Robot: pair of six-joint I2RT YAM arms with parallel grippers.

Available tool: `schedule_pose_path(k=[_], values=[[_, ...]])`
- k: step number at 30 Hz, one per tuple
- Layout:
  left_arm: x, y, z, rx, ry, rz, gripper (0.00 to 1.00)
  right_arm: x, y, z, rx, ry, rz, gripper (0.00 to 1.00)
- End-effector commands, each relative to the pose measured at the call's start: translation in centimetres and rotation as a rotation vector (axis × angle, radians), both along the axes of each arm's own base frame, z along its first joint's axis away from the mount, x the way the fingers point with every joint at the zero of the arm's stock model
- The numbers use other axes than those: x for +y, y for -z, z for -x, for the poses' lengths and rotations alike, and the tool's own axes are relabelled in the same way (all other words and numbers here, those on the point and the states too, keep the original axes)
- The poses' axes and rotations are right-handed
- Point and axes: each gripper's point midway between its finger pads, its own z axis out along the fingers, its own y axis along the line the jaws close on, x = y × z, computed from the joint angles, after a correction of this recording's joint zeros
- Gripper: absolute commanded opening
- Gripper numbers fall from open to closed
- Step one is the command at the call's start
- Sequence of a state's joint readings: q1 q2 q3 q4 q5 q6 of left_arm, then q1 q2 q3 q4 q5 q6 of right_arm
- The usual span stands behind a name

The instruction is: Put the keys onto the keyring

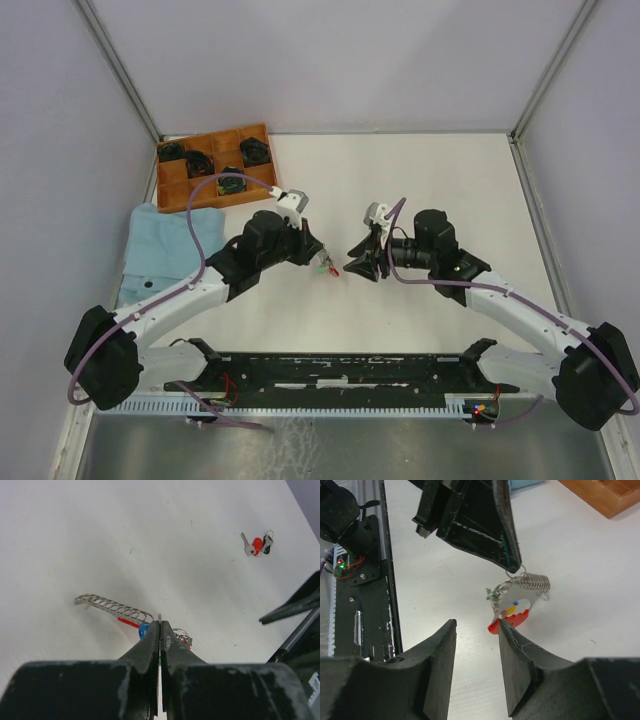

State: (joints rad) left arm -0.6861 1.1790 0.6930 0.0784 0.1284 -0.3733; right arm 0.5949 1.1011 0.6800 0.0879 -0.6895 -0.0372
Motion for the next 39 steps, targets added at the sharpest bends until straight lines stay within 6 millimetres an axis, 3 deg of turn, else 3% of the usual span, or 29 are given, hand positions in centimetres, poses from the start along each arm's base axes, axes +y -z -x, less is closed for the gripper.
schedule_pose_path(k=[1,8,12,20,32,35,39], values=[[1.1,-0.5,-0.4,0.123,-0.191,-0.056,0.03,1.8,-1.2,0.6,-0.014,0.023,-0.039,0.47],[0.6,-0.2,-0.3,0.190,-0.219,-0.057,0.03,5.0,0.8,2.2,0.029,-0.037,-0.042,0.44],[0.1,-0.4,-0.2,0.221,-0.233,-0.025,0.03,6.1,3.1,1.8,0.072,-0.044,-0.032,0.43],[-0.2,0.9,-0.1,0.373,-0.338,0.015,0.03,5.7,5.6,0.3,-0.010,0.008,-0.009,0.42],[0.5,0.0,-0.7,0.451,-0.520,0.147,0.03,4.3,4.7,-1.2,-0.198,0.100,0.024,0.44],[0.7,-0.2,-1.0,0.433,-0.529,0.143,0.03,4.2,4.0,-1.3,-0.191,0.109,0.031,0.50],[1.1,-0.8,-1.4,0.402,-0.539,0.142,0.03,3.7,2.0,-0.9,-0.202,0.119,0.017,0.68]])
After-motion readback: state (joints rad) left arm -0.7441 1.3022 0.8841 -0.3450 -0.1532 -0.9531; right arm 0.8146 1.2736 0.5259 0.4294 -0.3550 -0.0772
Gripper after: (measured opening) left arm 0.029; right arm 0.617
